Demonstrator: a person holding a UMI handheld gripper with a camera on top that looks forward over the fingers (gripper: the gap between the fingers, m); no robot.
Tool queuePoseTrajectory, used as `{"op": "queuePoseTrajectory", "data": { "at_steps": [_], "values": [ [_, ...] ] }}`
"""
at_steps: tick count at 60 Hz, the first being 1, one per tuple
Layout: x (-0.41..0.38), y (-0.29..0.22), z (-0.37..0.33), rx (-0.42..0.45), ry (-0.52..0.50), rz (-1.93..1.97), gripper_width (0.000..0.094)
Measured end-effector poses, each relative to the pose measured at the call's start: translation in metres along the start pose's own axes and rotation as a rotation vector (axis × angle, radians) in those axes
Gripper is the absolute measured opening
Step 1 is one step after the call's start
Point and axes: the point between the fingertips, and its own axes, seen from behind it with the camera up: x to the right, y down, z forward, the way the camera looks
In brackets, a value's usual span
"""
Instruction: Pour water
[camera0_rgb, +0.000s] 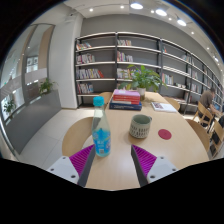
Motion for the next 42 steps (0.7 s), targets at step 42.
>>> {"op": "queuePoseTrajectory", "data": {
  "at_steps": [42],
  "values": [
    [-0.048, -0.037, 0.153, 0.247, 0.003, -0.051, 0.0467]
  ]
}}
